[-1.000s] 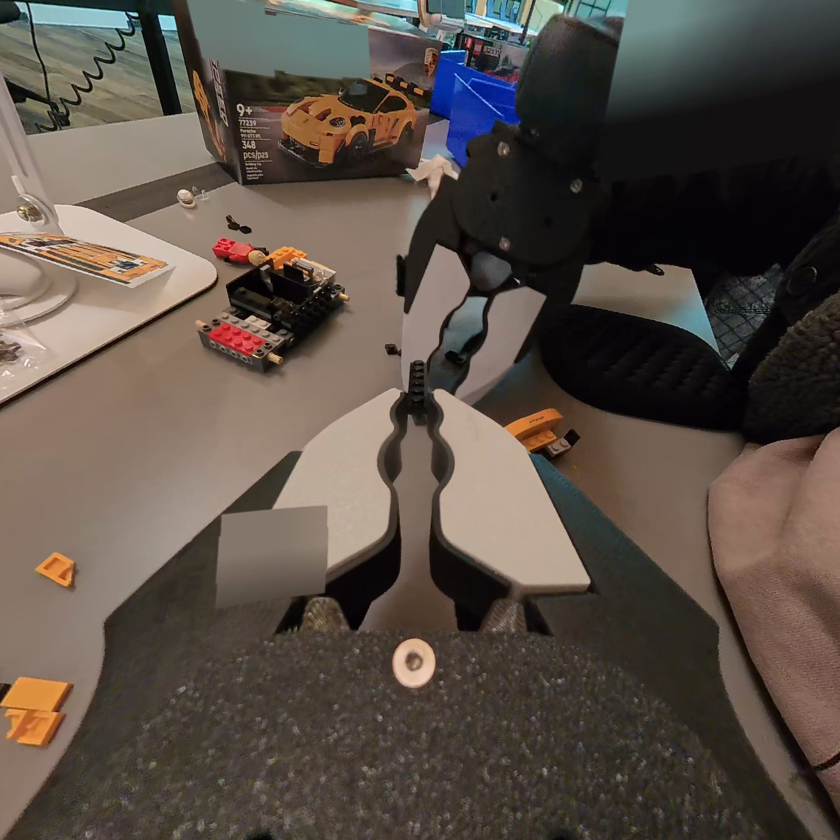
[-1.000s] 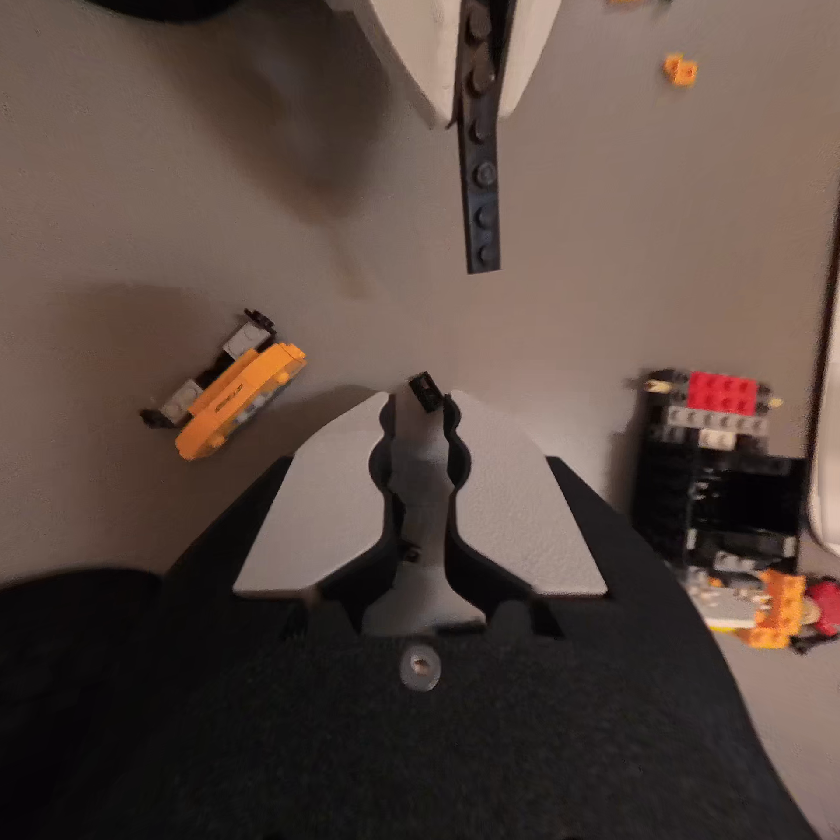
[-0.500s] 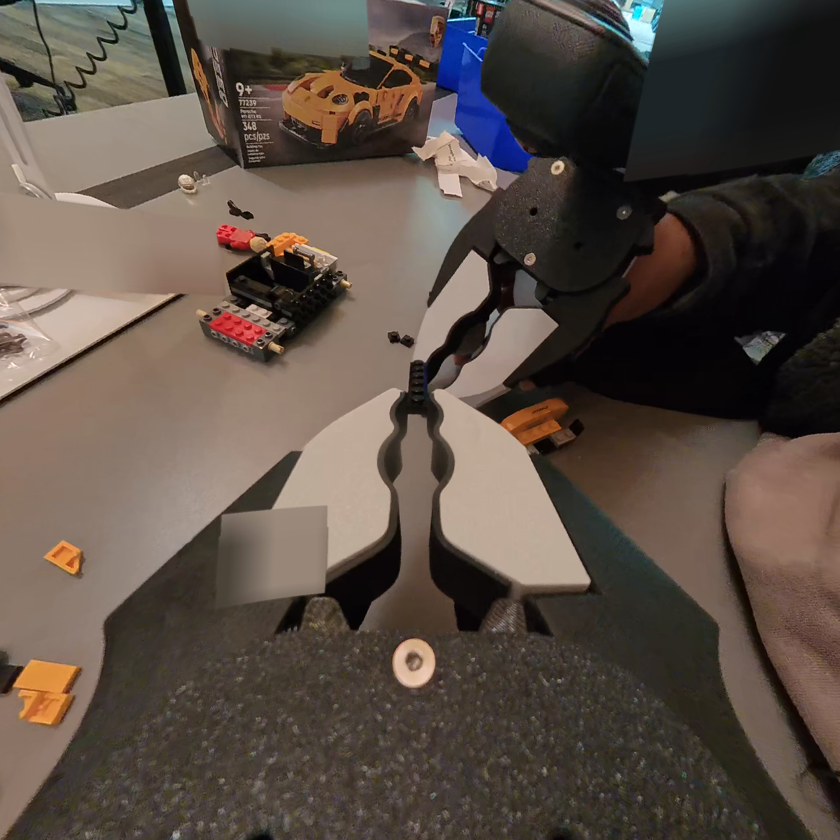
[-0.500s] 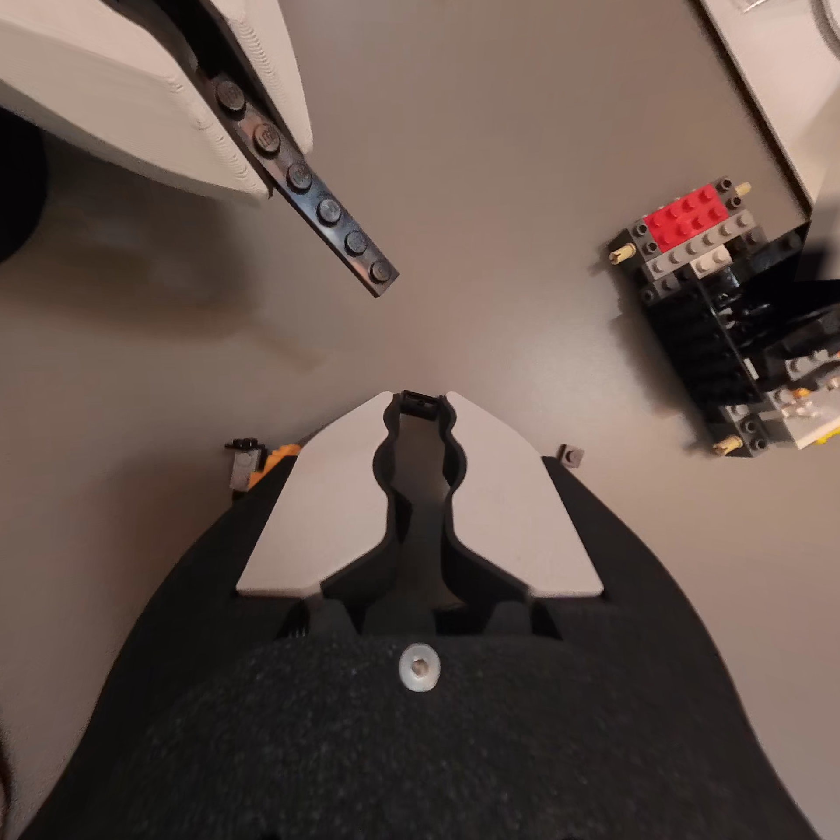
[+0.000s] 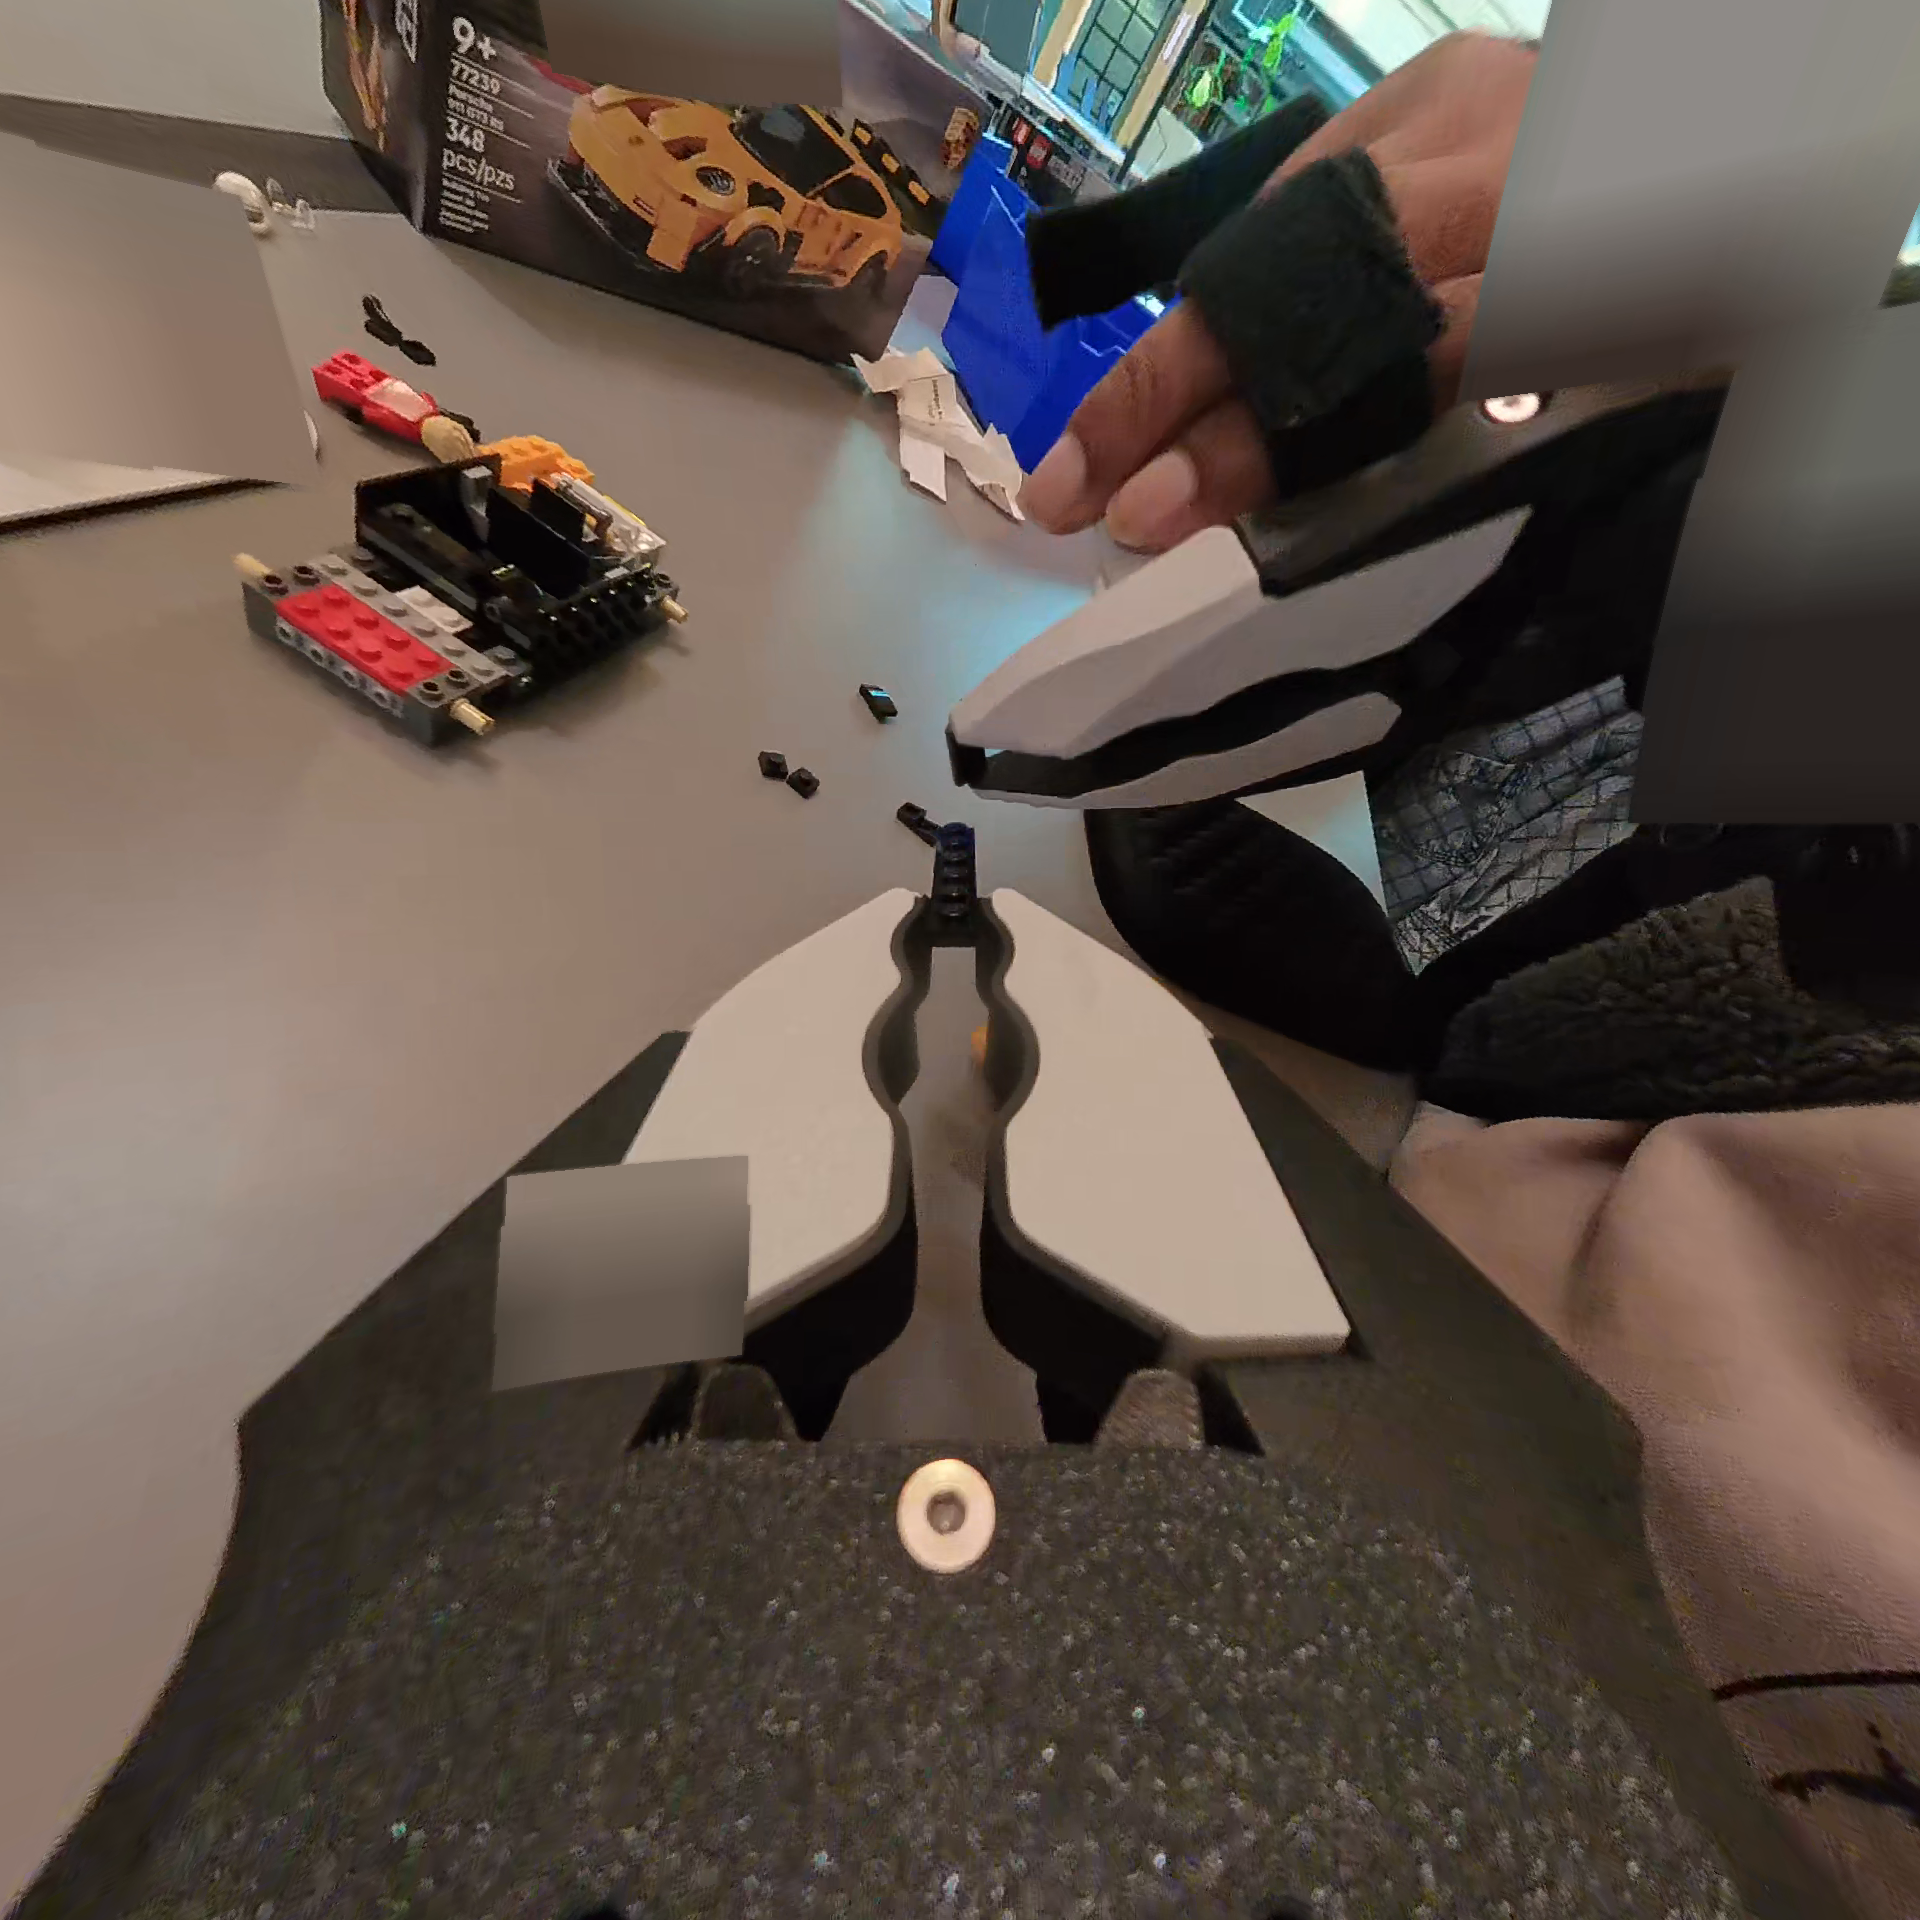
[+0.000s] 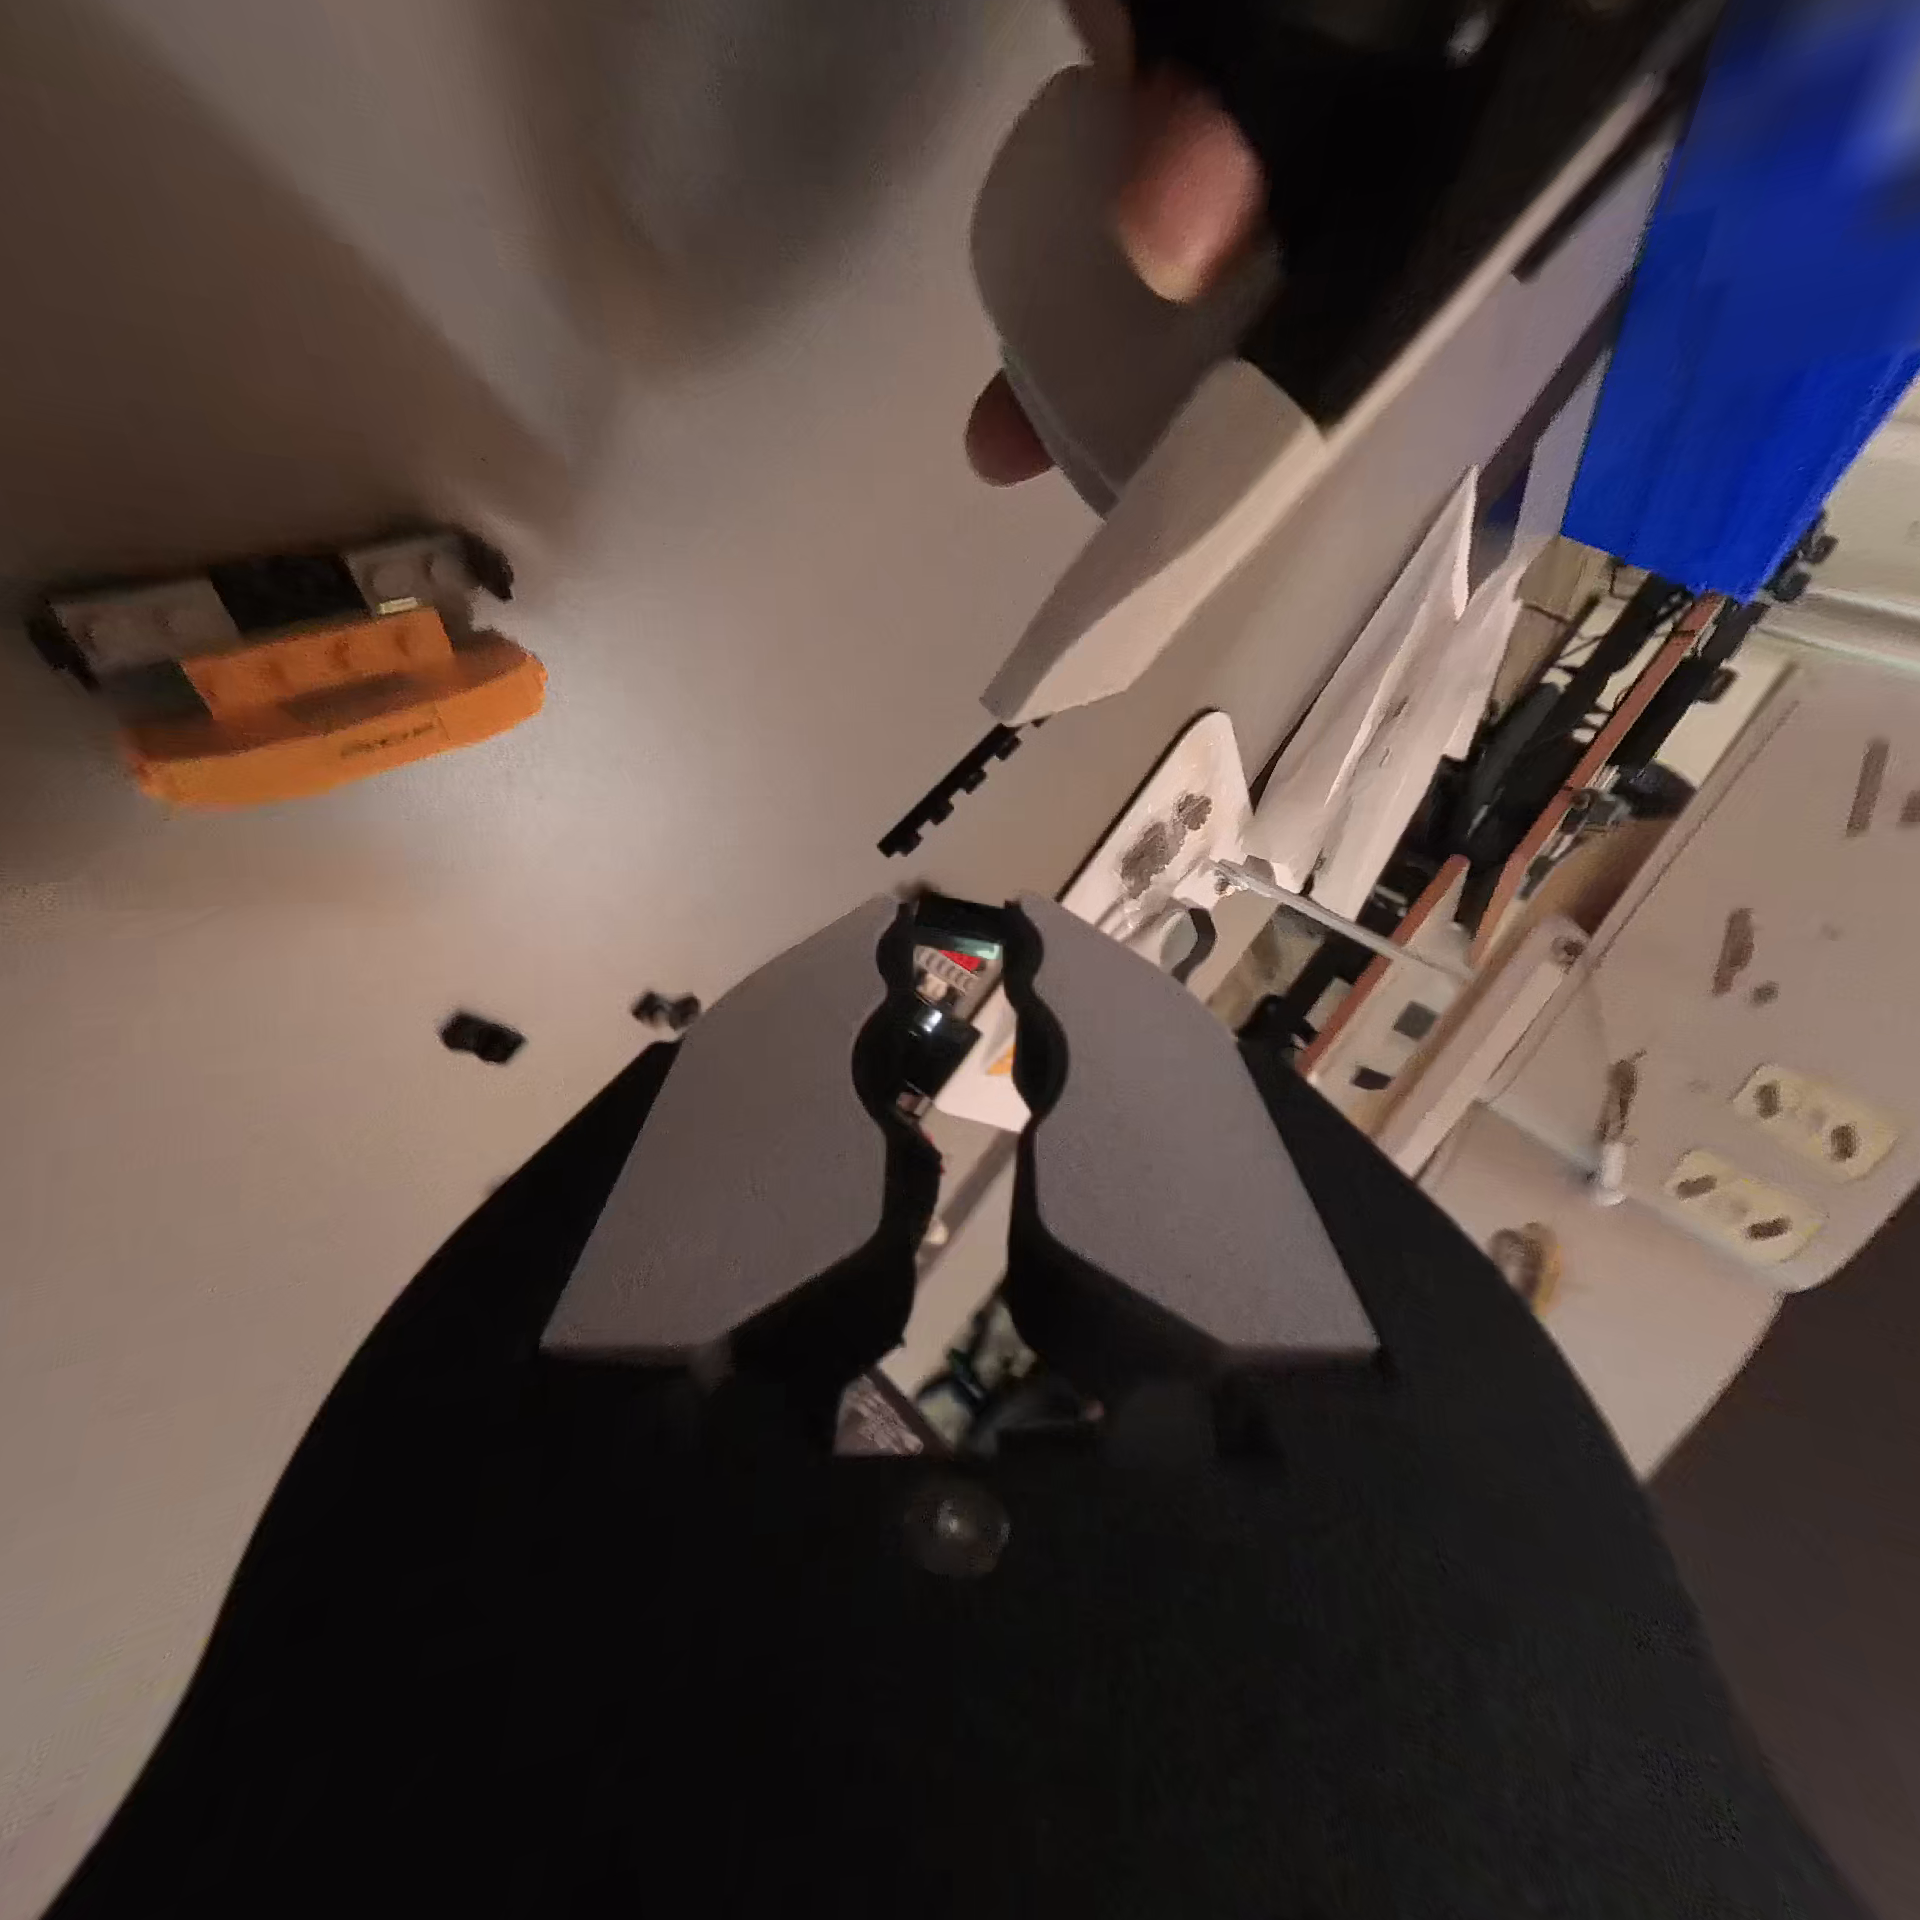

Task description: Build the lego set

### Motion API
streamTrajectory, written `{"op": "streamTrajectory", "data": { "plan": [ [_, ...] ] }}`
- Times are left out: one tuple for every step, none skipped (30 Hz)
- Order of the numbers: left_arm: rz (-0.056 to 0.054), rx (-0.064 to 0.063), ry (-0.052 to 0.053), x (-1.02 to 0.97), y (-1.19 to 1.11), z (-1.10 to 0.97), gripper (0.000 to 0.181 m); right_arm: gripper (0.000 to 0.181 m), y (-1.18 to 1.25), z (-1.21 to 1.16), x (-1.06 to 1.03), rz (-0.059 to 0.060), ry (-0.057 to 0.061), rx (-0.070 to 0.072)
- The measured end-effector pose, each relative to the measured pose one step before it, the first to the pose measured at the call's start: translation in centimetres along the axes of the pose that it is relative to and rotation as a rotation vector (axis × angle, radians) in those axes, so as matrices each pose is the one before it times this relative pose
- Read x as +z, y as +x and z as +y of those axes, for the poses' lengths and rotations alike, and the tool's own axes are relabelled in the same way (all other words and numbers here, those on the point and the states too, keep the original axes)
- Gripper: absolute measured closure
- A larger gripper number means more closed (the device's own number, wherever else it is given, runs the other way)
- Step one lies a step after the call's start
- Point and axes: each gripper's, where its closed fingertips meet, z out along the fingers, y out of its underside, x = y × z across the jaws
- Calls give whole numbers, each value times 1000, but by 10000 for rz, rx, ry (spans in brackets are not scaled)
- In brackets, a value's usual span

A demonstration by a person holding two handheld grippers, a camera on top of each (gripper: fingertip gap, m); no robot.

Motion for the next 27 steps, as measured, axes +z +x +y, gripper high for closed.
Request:
{"op": "streamTrajectory", "data": {
  "plan": [
    [-51, -18, -16, 28, -42, 40, 173, 165, 95, -49, 63, -115, -289, -529],
    [-55, 9, -11, 28, -31, 20, 173, 166, 89, -140, 3, -119, -191, -492],
    [-48, 15, 13, 7, -11, -15, 174, 165, 139, -195, -26, -63, -152, -450],
    [-73, 32, 56, -14, -38, -68, 173, 165, 212, -173, -62, -9, -157, -440],
    [-60, 65, 38, -12, -5, -75, 173, 165, 188, -129, -48, -6, -171, -444],
    [-15, 70, 21, -6, 61, -42, 173, 165, 179, -139, -58, 7, -129, -444],
    [24, 57, 25, 20, 115, -45, 173, 165, 156, -57, -7, -3, -142, -446],
    [75, 80, 66, 19, 215, -97, 173, 165, 106, 90, 54, -18, -188, -427],
    [83, 135, 116, -10, 269, -170, 173, 165, 33, 88, 52, -52, -158, -400],
    [-4, 186, 119, -15, 195, -207, 173, 165, 30, -92, -52, -30, -48, -346],
    [-126, 223, 7, -7, 6, -36, 173, 165, 10, -150, -136, -36, -40, -314],
    [-115, 233, 25, -13, 1, -34, 173, 165, 89, -114, -198, 19, -42, -263],
    [-17, 179, 95, -18, 136, -131, 173, 166, 137, 40, -183, 46, -101, -234],
    [19, 162, 145, -24, 188, -218, 173, 165, 170, 175, -192, 65, -134, -192],
    [29, 179, 154, -37, 209, -245, 173, 166, 232, 157, -216, 89, -87, -123],
    [-10, 201, 148, -41, 146, -255, 173, 166, 214, 132, -255, 77, -69, -91],
    [-13, 200, 154, -51, 151, -253, 173, 165, 189, 145, -255, 70, -88, -79],
    [-49, 193, 143, -61, 89, -232, 173, 165, 192, 90, -261, 97, -54, -68],
    [-54, 193, 135, -57, 82, -221, 173, 165, 184, -8, -284, 109, 6, -52],
    [-40, 166, 122, -63, 84, -211, 173, 165, 64, 27, -249, 39, -41, -42],
    [-7, 134, 105, -47, 108, -177, 173, 165, 99, 84, -192, 79, -66, -18],
    [3, 107, 68, -13, 124, -112, 173, 165, 26, 40, -168, 48, -9, 2],
    [-11, 117, 55, 7, 108, -89, 173, 165, 12, 40, -141, 38, -2, 28],
    [-43, 140, 63, -5, 64, -97, 173, 165, 42, 46, -135, 63, -20, 43],
    [-59, 130, 39, -5, 33, -65, 173, 165, 34, 12, -124, 73, 12, 37],
    [-65, 85, 34, -7, -24, -47, 173, 165, -21, -86, -149, 36, 96, 27],
    [-57, 50, 123, -80, -54, -184, 173, 165, -76, -252, -170, -9, 189, 47]
  ]
}}
